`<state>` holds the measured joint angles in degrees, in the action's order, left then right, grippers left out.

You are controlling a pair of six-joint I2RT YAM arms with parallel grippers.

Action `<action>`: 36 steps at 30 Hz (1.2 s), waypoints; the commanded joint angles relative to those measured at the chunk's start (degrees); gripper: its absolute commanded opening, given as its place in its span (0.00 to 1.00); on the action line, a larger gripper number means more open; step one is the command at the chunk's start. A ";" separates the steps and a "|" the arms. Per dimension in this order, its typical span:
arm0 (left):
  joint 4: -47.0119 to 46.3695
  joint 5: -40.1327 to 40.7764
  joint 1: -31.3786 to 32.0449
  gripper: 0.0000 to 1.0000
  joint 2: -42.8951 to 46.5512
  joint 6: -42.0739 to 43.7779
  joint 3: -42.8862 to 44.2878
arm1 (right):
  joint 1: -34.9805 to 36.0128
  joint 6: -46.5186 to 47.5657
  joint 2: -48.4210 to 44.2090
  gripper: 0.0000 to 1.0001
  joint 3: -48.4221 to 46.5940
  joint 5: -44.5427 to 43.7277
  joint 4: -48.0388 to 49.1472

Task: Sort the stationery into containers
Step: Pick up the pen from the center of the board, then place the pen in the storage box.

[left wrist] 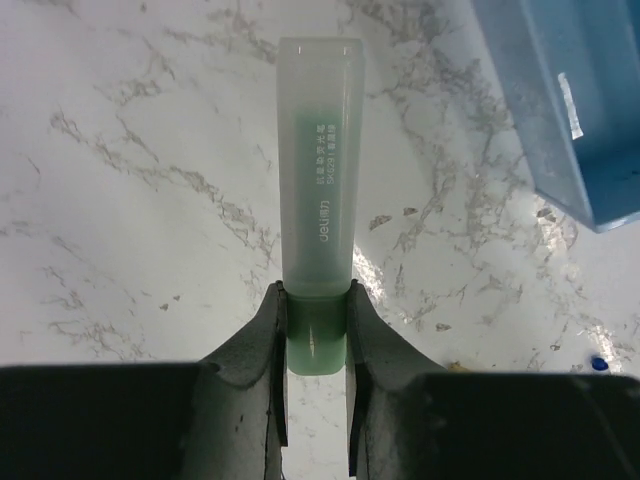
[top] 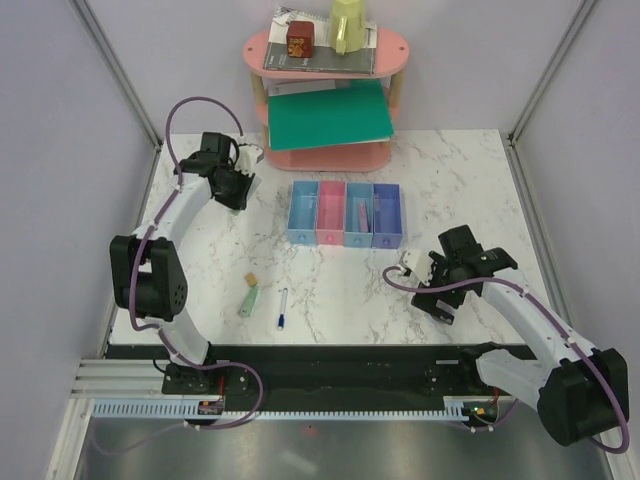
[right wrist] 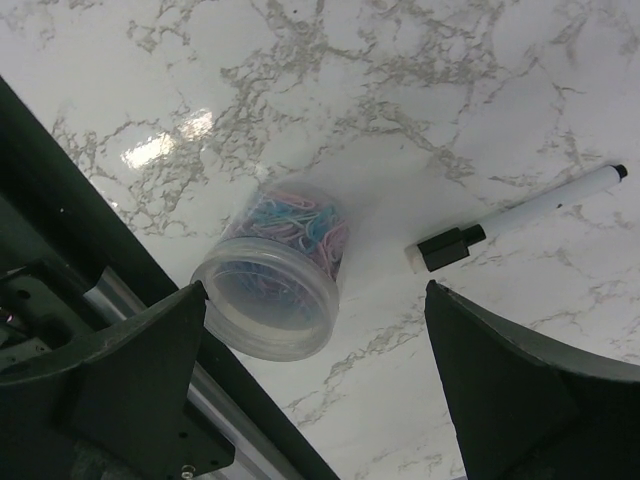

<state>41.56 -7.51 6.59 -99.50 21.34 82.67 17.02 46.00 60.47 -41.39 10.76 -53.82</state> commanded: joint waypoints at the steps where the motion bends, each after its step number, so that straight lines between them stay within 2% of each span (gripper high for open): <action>1: 4.05 0.74 4.21 0.02 1.25 3.26 6.95 | 0.04 3.83 0.70 0.98 -2.03 3.30 -4.35; 7: 6.60 2.06 8.43 0.02 -3.05 2.57 15.31 | -0.05 1.99 -1.05 0.98 -3.35 1.63 -2.26; 12: 6.87 2.24 12.74 0.02 -5.08 2.30 18.57 | -0.05 1.64 -2.55 0.98 -4.14 3.11 -2.69; 20: 7.83 2.32 23.72 0.02 -11.84 2.30 25.25 | 0.03 0.94 0.97 0.98 -0.10 4.09 0.47; 26: 11.17 1.97 28.91 0.02 -18.70 0.98 36.75 | 0.04 0.32 4.04 0.97 0.95 4.97 2.49; 32: 11.96 0.92 33.22 0.02 -22.75 -0.78 40.90 | 0.12 -0.21 5.19 0.88 1.66 4.62 4.16; 36: 11.96 -0.22 35.42 0.02 -24.94 -2.62 42.13 | 0.12 -0.12 4.84 0.77 2.10 4.18 4.16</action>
<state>52.29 -5.48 39.99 -122.37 21.67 121.71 17.02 46.06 65.78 -39.86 13.93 -51.03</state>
